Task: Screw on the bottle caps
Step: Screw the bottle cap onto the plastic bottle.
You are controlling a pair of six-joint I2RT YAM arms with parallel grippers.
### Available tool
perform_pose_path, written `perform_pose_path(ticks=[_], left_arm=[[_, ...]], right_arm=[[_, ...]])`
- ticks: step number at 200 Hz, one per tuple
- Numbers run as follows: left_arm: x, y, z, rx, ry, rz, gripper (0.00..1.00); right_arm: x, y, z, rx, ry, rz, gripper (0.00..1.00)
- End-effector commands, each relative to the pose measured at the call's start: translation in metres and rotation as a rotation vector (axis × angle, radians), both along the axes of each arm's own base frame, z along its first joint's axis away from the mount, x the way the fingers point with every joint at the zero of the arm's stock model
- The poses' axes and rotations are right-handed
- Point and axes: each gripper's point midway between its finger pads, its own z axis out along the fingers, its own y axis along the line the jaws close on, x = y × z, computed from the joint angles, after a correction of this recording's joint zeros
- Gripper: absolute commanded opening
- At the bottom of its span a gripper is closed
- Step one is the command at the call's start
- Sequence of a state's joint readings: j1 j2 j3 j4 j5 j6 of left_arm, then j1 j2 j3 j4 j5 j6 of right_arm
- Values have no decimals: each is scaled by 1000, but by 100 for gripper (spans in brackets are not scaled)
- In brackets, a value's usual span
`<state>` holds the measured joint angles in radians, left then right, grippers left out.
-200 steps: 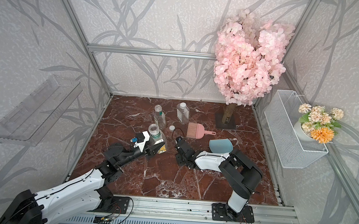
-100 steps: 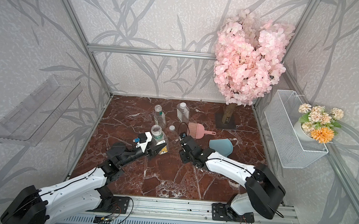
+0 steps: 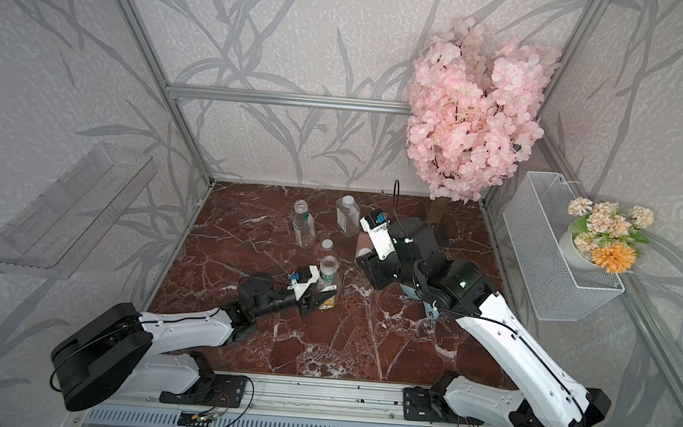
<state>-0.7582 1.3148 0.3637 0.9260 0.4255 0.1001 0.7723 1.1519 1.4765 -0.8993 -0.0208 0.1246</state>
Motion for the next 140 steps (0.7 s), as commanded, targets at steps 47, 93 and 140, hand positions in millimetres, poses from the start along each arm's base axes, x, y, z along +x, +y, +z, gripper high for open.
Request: perform_pose_path(ticks=[47,93,140], left_arm=[[-6,-28,40,-110,-88,-73,19],[-10,-33,41,-117,-80,-91,20],[-12,-36,39,-109,-76,-100,20]], right_arm=[[-15,27,6,-91,79,173,31],[-11,38,3,-99,78,202,31],[-12,44,0,-107,81,227,31]])
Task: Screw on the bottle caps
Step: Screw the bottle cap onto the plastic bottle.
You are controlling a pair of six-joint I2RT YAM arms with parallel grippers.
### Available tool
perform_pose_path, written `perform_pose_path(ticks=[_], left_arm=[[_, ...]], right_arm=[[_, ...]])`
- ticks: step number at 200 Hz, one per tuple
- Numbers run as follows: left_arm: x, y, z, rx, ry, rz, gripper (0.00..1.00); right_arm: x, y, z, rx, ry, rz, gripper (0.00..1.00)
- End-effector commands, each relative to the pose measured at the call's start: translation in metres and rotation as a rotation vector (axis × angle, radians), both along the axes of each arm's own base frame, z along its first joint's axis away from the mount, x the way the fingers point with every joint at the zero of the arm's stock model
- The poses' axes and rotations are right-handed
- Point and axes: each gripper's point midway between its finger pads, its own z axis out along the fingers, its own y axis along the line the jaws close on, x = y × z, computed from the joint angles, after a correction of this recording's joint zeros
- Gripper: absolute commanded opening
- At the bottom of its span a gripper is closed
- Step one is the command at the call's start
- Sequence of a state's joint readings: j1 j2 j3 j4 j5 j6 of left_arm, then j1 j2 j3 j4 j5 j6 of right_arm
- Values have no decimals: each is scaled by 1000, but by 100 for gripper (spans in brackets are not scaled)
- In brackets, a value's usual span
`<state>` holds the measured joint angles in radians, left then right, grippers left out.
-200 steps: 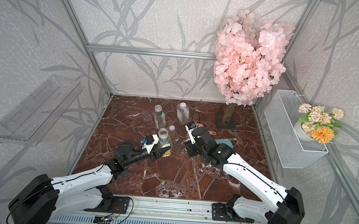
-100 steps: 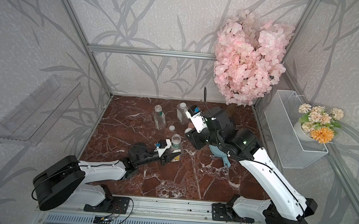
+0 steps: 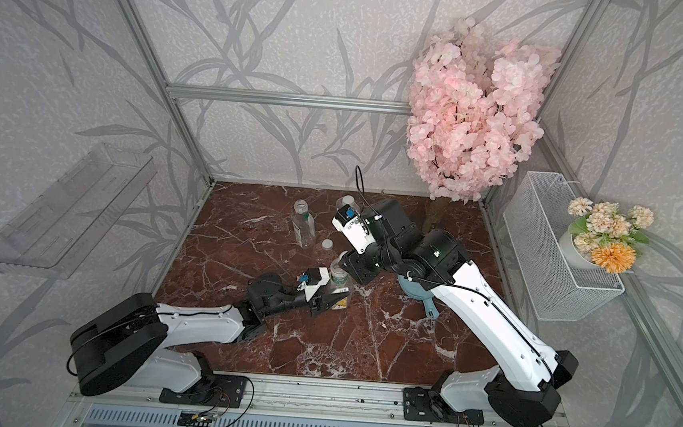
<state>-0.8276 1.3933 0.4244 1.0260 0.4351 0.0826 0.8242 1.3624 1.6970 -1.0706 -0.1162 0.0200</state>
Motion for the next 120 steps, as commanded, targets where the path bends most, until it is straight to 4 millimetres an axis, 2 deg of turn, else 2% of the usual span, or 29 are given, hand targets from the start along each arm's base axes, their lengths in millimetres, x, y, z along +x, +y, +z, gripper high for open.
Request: perform_pose_path(ticks=[1,120], left_arm=[[-1,-7,19,-44,-33,-22,20],[-3,-9,19,-32,-39,-27,20]], right_arm=[[-4,4,10,15,-14,34,31],[-14,15,-3,-24,15,98,32]])
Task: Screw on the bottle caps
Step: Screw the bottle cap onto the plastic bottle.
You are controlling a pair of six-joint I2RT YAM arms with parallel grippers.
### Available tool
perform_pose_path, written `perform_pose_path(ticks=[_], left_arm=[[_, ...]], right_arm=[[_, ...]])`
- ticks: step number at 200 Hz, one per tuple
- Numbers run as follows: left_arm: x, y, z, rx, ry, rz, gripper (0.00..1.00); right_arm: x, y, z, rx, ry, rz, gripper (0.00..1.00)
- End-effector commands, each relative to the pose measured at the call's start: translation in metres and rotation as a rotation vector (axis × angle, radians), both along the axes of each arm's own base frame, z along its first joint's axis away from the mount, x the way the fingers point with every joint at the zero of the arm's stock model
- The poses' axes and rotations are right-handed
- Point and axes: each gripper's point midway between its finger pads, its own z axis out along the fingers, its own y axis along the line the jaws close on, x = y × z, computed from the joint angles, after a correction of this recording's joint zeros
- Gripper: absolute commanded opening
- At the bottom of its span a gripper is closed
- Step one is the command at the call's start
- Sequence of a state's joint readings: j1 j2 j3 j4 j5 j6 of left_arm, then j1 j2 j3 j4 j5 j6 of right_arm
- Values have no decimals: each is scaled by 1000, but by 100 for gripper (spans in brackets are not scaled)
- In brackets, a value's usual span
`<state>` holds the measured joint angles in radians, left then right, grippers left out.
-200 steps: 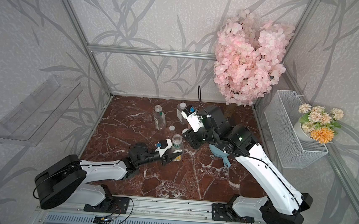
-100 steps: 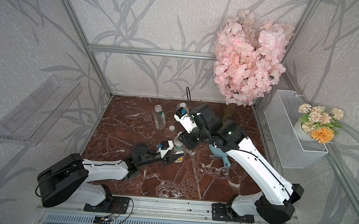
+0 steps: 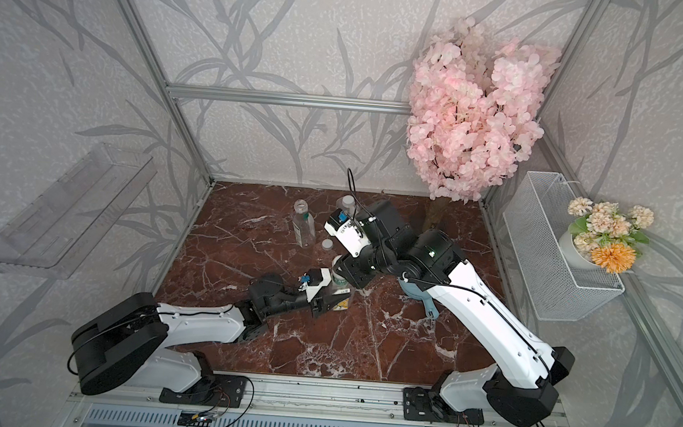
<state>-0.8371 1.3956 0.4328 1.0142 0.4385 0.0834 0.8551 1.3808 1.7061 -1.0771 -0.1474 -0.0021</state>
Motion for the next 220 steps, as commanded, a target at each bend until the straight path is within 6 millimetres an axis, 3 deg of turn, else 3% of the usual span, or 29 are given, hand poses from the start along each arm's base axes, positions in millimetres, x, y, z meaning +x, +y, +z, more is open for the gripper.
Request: perform_pose_path(ticks=[1,85,220], left_arm=[[0,-6,19,-36,-42,-14,20],[0,-6,19,-33,-48,-13,20],[0,-7,11,-11,-33,-14,20]], right_arm=[[-4,3,0,-21,1,30,32],[-6,0,-12,-92,17,55,34],[-6,-2,-2,-82,-16,58,40]])
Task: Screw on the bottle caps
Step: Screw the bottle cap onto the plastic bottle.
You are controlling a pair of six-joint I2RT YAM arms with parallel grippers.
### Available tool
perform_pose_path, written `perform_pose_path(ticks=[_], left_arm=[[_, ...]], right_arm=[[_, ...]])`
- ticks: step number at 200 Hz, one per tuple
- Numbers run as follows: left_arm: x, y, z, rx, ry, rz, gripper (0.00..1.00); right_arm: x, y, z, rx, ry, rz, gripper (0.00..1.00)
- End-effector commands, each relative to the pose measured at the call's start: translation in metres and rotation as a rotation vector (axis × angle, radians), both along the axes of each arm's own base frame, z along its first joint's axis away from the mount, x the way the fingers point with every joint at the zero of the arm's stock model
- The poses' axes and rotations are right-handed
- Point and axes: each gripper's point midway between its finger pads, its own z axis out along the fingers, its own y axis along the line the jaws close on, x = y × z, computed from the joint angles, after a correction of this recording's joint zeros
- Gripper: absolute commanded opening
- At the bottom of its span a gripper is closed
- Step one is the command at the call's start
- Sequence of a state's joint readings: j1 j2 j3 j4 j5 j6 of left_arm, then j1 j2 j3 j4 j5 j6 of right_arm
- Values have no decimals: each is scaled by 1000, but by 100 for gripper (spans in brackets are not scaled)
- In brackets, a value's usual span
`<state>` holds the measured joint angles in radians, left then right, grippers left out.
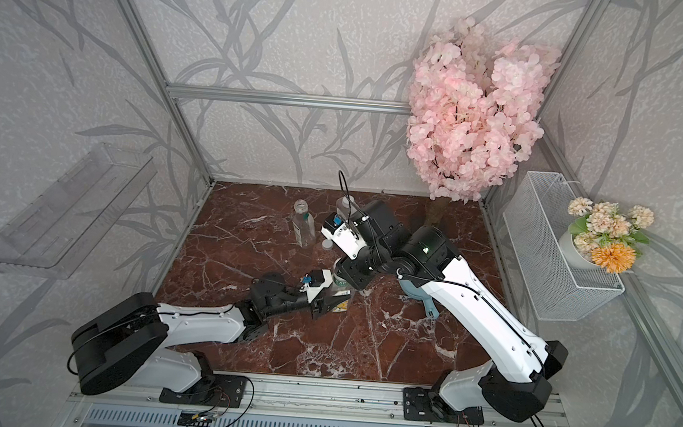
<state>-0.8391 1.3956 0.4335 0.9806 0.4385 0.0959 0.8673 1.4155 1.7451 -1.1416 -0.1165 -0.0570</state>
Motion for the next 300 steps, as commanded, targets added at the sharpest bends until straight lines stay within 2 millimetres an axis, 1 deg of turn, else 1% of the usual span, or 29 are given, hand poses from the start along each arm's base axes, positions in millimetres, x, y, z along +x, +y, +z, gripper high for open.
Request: perform_pose_path(ticks=[1,58,197,253,300], left_arm=[[1,-6,19,-40,-43,-13,20],[2,-8,17,-37,-38,-14,20],[2,-8,16,-33,-38,-14,20],[1,-8,16,-31,-41,-15,20],[1,-8,15,-30,-40,-14,20]], right_arm=[[-5,0,5,-3,-5,23,40],[-6,0,8,4,-13,31,41],[-9,5,-2,-19,16,62,43],[-10,4,-6,-39,17,70,46],[-9,4,-3,-38,2,73,50]])
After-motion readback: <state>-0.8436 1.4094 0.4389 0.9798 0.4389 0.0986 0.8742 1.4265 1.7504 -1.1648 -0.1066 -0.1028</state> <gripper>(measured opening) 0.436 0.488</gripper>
